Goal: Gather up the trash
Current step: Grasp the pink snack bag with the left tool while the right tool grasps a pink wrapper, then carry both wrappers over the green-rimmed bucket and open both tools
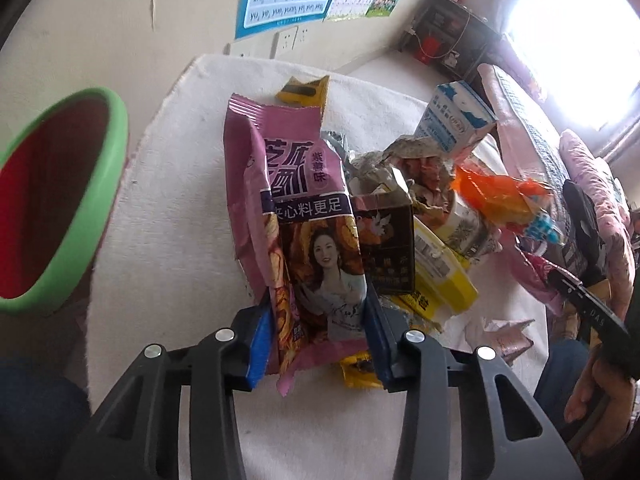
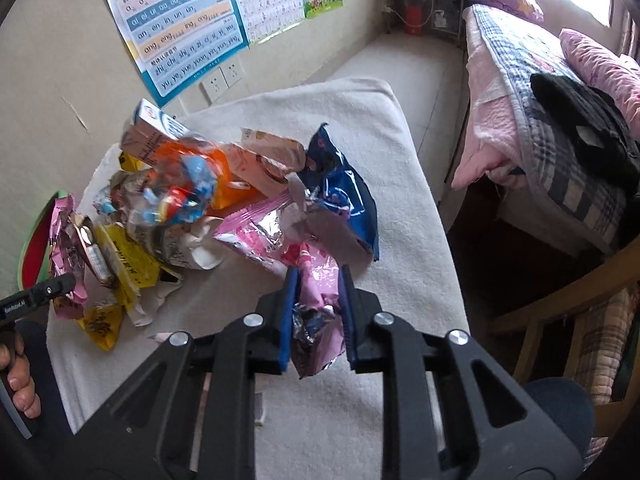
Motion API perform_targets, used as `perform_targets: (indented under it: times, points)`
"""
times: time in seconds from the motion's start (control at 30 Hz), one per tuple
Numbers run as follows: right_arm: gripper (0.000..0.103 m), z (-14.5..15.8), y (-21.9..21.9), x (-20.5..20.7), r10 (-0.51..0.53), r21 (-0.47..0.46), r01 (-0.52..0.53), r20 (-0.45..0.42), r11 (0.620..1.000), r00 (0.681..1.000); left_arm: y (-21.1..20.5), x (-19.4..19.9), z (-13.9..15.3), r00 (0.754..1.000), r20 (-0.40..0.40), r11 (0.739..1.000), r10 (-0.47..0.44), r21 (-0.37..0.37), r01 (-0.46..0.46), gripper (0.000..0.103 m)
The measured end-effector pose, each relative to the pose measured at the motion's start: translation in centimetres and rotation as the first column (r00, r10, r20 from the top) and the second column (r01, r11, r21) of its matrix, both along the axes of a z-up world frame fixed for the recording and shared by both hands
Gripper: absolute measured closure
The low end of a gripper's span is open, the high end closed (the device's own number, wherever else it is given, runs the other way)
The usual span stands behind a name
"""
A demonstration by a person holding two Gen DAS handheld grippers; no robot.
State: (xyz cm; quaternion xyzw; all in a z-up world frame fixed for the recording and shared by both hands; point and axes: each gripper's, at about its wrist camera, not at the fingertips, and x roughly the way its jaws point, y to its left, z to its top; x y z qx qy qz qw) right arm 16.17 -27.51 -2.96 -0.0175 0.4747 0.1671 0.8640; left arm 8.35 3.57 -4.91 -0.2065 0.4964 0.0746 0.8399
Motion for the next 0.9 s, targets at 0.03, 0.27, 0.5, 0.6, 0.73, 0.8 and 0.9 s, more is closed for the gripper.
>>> perform_targets:
  times: [0.03,0.27,0.5,0.6,0.73,0.8,0.9]
  points:
    - [0.083,0.4,0.1,-0.3,0.003,0.007,-0.004,0.008,1.0,1.0,0.1,-0.4,0.2,1.0,0.005,1.0,-0.001,0.005,0.001,0.065]
    - [0.083,3.0,0.0,-2.4,0.015,0.044,-0.018,0.063,0.999,0.998,0.8,-3.3,2.6,0.998,0.057,1.0,0.014,0.024,-0.015,0.065]
    - [0.083,5.1,-0.3,-3.8,0.004,0.069,-0.012,0.112,0.998,0.994,1.0,-4.9,4.3,0.995,0.101,1.0,0.005,0.027,-0.008,0.065]
    - [0.083,6.0,-0.4,-4.2,-0.019,0.053,0.011,0.145,0.999,0.989,1.0,-5.5,4.6,0.993,0.113,0.999,-0.016,0.033,0.012,0.065]
    - [0.083,6.9,-1.0,-4.6,-0.049,0.063,0.039,0.169,0.997,0.984,1.2,-6.3,5.0,0.992,0.123,0.999,-0.018,0.043,0.012,0.065]
    - [0.083,7.7,-1.1,-5.0,-0.051,0.071,0.038,0.194,0.997,0.98,1.5,-6.6,5.2,0.99,0.138,1.0,-0.026,0.02,0.023,0.065]
    - [0.083,8.8,-0.6,-5.5,-0.042,0.082,0.025,0.22,0.996,0.975,1.8,-7.0,5.9,0.987,0.159,0.999,-0.032,0.027,0.028,0.064]
